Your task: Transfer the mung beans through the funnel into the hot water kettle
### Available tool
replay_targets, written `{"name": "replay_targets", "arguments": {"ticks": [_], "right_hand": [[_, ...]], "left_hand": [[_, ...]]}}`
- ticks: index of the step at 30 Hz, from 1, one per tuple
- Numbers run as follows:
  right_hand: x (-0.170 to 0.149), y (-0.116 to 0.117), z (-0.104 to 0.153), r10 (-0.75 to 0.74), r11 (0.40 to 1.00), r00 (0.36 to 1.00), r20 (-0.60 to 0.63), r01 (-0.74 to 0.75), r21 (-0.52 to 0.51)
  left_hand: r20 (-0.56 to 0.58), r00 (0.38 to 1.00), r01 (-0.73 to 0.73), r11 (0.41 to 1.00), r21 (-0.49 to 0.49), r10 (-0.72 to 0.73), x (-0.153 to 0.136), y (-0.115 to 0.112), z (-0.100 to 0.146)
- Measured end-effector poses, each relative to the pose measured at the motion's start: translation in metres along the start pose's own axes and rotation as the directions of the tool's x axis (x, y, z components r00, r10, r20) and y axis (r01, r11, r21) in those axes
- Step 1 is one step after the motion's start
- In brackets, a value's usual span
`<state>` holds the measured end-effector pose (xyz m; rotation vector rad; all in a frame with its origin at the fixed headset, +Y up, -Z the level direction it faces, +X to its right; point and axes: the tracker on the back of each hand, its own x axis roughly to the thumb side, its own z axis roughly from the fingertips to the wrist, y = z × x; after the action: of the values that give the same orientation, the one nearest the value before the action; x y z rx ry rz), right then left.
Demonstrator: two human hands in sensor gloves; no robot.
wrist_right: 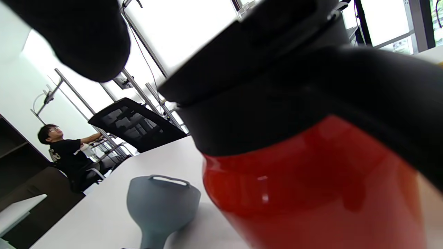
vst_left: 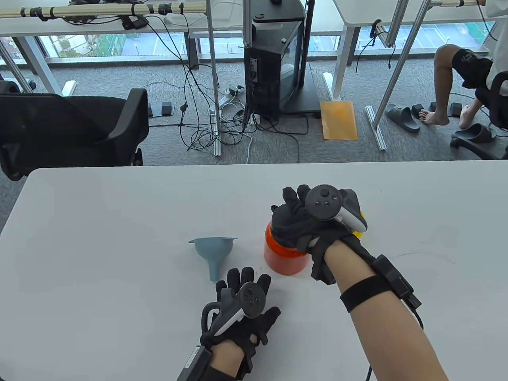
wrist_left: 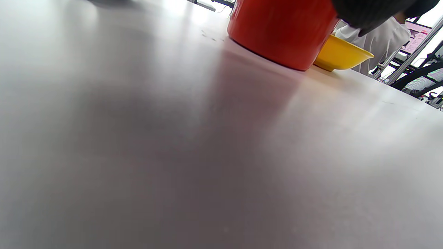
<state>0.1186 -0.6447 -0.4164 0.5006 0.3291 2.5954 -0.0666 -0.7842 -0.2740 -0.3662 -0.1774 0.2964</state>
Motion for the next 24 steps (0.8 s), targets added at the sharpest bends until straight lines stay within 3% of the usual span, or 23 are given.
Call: {"name": "replay_targets", "arguments": {"ticks": [3, 5, 12, 20, 24], "right_hand": [[0.005, 0.011, -0.006, 0.139, 0.984, 0.987, -0.084, -0.128, 0.121], [0.007, 0.014, -0.008, 0.202, 0.978, 0.974, -0.101, -0.196, 0.066], [0.013, 0.011, -0.007, 0.19, 0.981, 0.978, -0.085, -0.192, -0.013], [0.023, -0.027, 0.02, 0.089, 0.98, 0.996, -0.026, -0.092, -0.176], [0.009, -0.052, 0.043, -0.115, 0.963, 0.993, 0.013, 0.115, -0.245]], "left_hand": [[0.002, 1.0, 0.007, 1.0, -0.004, -0.007, 0.001, -0.001, 0.0], [0.002, 1.0, 0.001, 1.0, -0.003, -0.001, 0.0, -0.001, 0.0], [-0.005, 1.0, -0.005, 1.0, -0.013, 0.005, -0.001, -0.002, -0.002], [-0.012, 1.0, -0.011, 1.0, 0.006, 0.011, -0.002, 0.0, -0.001], [-0.015, 1.0, -0.015, 1.0, 0.0, 0.015, -0.005, 0.0, -0.002]]}}
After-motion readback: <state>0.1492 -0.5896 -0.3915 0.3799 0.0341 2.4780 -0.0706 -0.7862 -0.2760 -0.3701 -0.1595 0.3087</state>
